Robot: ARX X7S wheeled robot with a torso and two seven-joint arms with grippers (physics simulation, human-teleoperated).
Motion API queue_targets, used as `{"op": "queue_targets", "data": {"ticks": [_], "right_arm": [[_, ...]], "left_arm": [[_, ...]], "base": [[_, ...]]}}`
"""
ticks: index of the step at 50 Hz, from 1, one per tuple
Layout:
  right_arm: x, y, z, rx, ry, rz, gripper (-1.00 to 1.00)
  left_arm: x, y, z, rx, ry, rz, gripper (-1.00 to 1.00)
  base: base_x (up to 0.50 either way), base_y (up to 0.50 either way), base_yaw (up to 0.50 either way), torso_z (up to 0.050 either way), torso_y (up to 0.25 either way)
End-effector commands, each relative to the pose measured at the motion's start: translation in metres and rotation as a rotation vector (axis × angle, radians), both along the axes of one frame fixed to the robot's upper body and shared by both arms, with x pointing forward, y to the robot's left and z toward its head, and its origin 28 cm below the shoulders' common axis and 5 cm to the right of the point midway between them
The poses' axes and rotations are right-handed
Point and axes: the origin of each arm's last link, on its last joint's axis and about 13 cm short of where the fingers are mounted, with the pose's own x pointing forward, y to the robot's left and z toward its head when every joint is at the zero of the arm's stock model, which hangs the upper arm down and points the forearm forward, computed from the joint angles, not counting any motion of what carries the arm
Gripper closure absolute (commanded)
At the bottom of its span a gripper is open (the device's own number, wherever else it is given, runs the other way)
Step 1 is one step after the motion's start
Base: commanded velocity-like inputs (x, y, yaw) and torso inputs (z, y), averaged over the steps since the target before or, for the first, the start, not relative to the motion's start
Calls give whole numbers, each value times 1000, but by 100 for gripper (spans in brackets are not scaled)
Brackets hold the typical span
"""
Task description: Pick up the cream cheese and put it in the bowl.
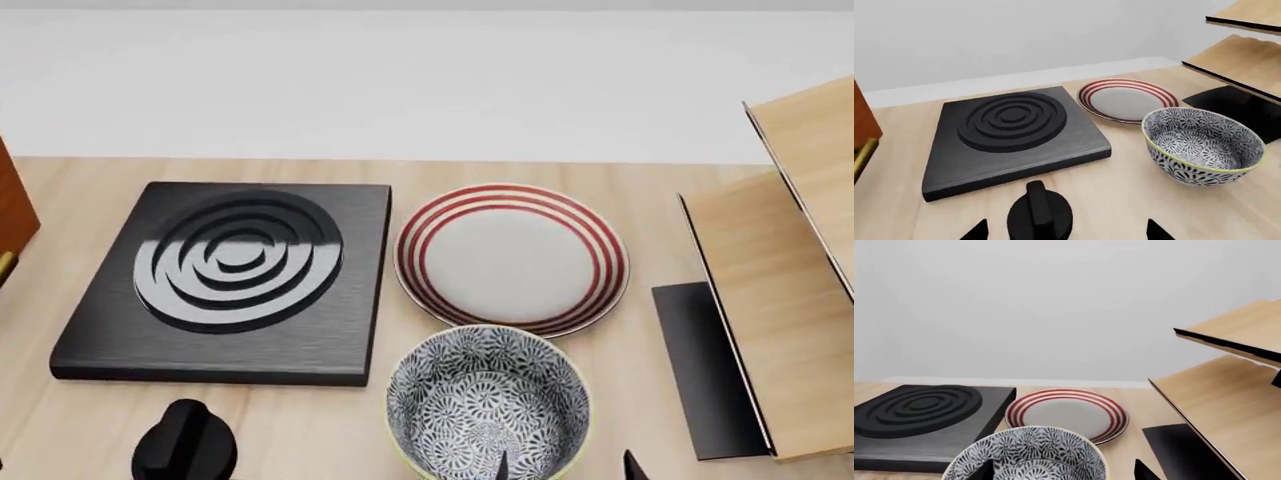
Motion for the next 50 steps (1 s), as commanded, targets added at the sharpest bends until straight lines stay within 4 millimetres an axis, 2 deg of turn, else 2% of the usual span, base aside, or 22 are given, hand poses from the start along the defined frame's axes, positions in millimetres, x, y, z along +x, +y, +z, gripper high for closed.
{"op": "queue_targets", "data": {"ticks": [1,4,7,10,12,13,19,21,22,27,39,46,50], "right_arm": [[3,3,0,-6,4,16,-100],[4,5,-1,-11,7,19,-100],[4,5,0,-13,8,21,-100],[5,5,0,-14,9,18,-100],[5,6,0,-15,9,20,-100],[5,6,0,-17,9,18,-100],[5,7,-1,-22,15,20,-100],[4,6,0,-25,12,15,-100],[4,5,1,-22,11,14,-100],[5,5,-1,-28,16,12,-100],[3,4,0,-25,11,11,-100],[3,4,-3,-23,14,11,-100],[3,4,-3,-22,12,8,-100]], "left_arm": [[-18,20,13,-55,105,-200,-100],[-22,23,10,-54,128,-264,-100],[-25,25,8,-9,91,-246,-100],[-27,29,12,-56,155,-272,-100],[-26,27,6,36,191,-244,-100],[-27,26,4,42,222,-284,-100],[-35,34,9,5,199,-297,-100],[-33,33,3,117,201,-216,-100],[-35,33,2,96,236,-269,-100],[-47,39,8,112,175,-241,-100],[-39,54,26,187,213,-158,-100],[-20,70,28,177,272,-100,-100],[-14,73,31,203,301,-92,-100]], "base": [[0,0,0,0,0],[0,0,0,0,0],[0,0,0,0,0],[0,0,0,0,0],[0,0,0,0,0],[0,0,0,0,0],[0,0,0,0,0],[0,0,0,0,0],[0,0,0,0,0],[0,0,0,0,0],[0,0,0,0,0],[0,0,0,0,0],[0,0,0,0,0]]}}
